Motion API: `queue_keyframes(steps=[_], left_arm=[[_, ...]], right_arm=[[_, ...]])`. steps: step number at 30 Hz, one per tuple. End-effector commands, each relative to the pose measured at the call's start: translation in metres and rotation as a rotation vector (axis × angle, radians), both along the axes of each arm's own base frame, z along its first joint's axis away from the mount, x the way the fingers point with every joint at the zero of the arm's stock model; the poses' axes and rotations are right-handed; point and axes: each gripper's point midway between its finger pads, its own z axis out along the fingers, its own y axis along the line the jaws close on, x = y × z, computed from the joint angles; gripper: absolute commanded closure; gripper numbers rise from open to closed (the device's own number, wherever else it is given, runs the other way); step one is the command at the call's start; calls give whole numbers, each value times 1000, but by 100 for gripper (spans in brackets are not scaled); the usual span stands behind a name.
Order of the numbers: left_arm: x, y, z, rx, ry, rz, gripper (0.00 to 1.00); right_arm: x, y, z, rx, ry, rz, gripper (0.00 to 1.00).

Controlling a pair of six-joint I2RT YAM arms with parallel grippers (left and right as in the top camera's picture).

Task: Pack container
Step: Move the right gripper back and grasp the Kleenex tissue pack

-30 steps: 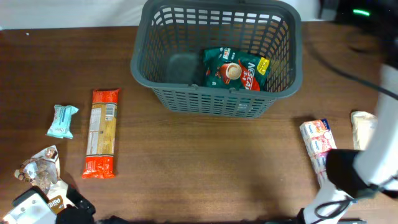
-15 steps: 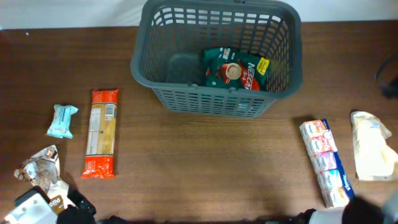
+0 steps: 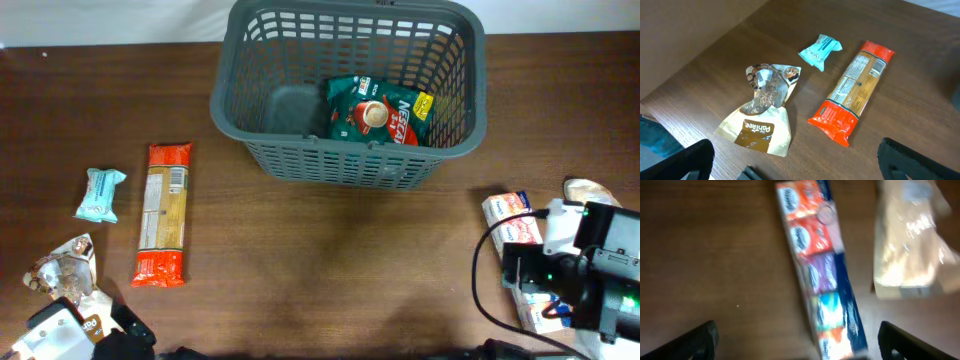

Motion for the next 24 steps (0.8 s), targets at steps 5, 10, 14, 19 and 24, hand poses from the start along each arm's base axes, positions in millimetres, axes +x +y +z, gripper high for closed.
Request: queue_keyframes(steps=[5, 10, 14, 19, 24], left_arm=[[-1, 0, 0, 12, 9, -8, 1], [-1, 0, -1, 11, 9, -8, 1], [0, -1, -1, 4, 12, -13, 1], [0, -1, -2, 3, 12, -14, 1], [0, -1, -2, 3, 12, -14, 1]], right_arm=[[48, 6, -62, 36, 180, 276, 1], [65, 2, -106, 67, 301, 317, 2], [76, -6, -135, 85, 347, 301, 3], [79, -22, -154, 124, 356, 238, 5], [91, -36, -154, 186, 267, 176, 16]])
